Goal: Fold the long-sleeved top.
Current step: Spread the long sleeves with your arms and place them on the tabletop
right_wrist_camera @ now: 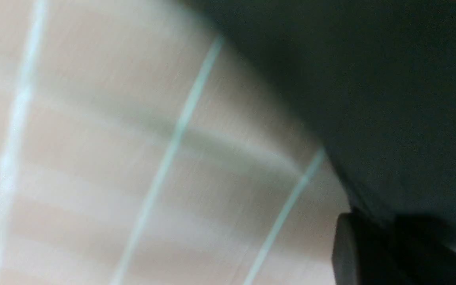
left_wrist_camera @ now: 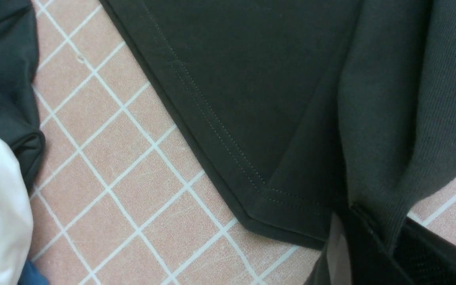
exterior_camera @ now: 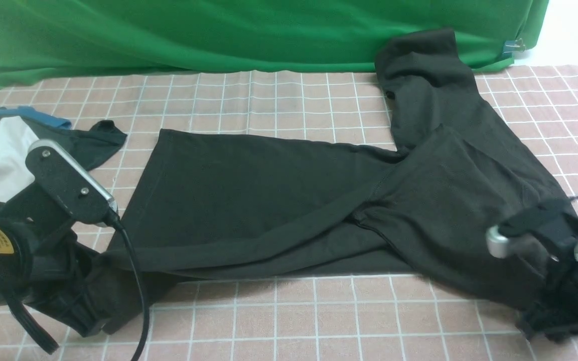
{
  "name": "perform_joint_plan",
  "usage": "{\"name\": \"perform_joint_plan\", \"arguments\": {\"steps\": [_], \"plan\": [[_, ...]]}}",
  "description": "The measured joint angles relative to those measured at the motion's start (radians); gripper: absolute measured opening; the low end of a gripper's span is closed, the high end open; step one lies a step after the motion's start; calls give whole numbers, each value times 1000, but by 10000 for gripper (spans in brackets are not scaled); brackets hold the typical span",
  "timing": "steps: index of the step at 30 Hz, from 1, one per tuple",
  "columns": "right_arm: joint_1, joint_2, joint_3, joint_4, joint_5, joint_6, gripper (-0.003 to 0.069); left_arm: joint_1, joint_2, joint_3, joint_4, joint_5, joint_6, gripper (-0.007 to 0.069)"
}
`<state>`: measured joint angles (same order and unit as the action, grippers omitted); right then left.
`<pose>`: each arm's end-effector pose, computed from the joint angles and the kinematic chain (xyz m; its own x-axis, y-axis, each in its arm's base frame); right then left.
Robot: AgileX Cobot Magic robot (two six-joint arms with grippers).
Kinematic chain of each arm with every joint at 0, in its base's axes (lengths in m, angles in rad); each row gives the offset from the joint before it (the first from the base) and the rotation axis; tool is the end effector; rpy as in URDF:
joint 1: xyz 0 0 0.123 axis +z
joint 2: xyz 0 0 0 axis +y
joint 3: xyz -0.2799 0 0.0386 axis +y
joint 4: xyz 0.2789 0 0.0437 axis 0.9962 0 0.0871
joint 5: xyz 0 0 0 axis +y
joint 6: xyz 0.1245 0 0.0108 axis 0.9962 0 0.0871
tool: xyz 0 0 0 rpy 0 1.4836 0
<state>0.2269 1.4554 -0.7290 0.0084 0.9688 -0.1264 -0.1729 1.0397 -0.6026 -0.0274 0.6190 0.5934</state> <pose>0.2326 0.0546 0.1280 -0.9392 -0.3414 0.0361 -0.3412 0.9399 0.0114 0.2296 -0.0421 0.2024 -0.5853 0.6509 -0.4836 0.5910 0.7507 0.2951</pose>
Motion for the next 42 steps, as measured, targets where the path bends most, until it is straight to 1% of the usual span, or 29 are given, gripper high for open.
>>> {"name": "perform_joint_plan", "arguments": {"steps": [2,3,4,6,9,11,14,15,16,17,19,23,26,28,29,32,33,35,38,39,40,42], "plan": [[30,-132,-4,70,126,1,56,0,0,0,0,0,0,35],[35,-147,-4,76,135,1,55,0,0,0,1,0,0,35],[79,-268,-4,119,184,30,54,0,0,0,5,1,0,35],[134,-393,-4,149,212,81,54,0,0,0,11,1,0,35],[268,-630,-3,213,231,179,54,0,0,0,27,1,0,35],[338,-748,-3,270,236,214,54,0,0,0,27,1,0,35],[483,-928,-2,409,244,246,54,0,0,0,27,-4,0,35],[491,-937,-2,427,245,248,54,0,0,0,27,-6,0,35],[524,-972,0,455,245,250,54,0,0,0,27,-8,0,35],[569,-1018,1,509,249,260,54,0,0,0,27,-11,0,35],[639,-1071,2,554,254,268,54,0,0,0,27,-12,0,35],[748,-1109,2,572,261,269,54,0,0,0,27,-13,0,35],[815,-1109,3,573,260,240,54,0,0,0,46,-7,0,35],[850,-1109,3,570,243,217,54,0,0,0,59,10,0,35],[850,-1109,3,569,243,213,54,0,0,0,60,12,0,35],[888,-1109,5,531,155,182,54,0,0,0,68,38,0,35],[896,-1109,5,496,117,185,54,0,0,0,71,44,0,35],[903,-1098,5,401,60,235,54,0,0,0,74,63,0,35],[907,-1028,5,230,80,359,54,0,-15,0,81,106,0,35],[907,-1022,5,206,83,365,54,0,-17,0,81,113,0,35],[910,-963,5,125,103,392,54,0,-34,0,81,140,0,35],[911,-874,-9,3,124,404,54,0,-67,0,85,182,0,35]]}}
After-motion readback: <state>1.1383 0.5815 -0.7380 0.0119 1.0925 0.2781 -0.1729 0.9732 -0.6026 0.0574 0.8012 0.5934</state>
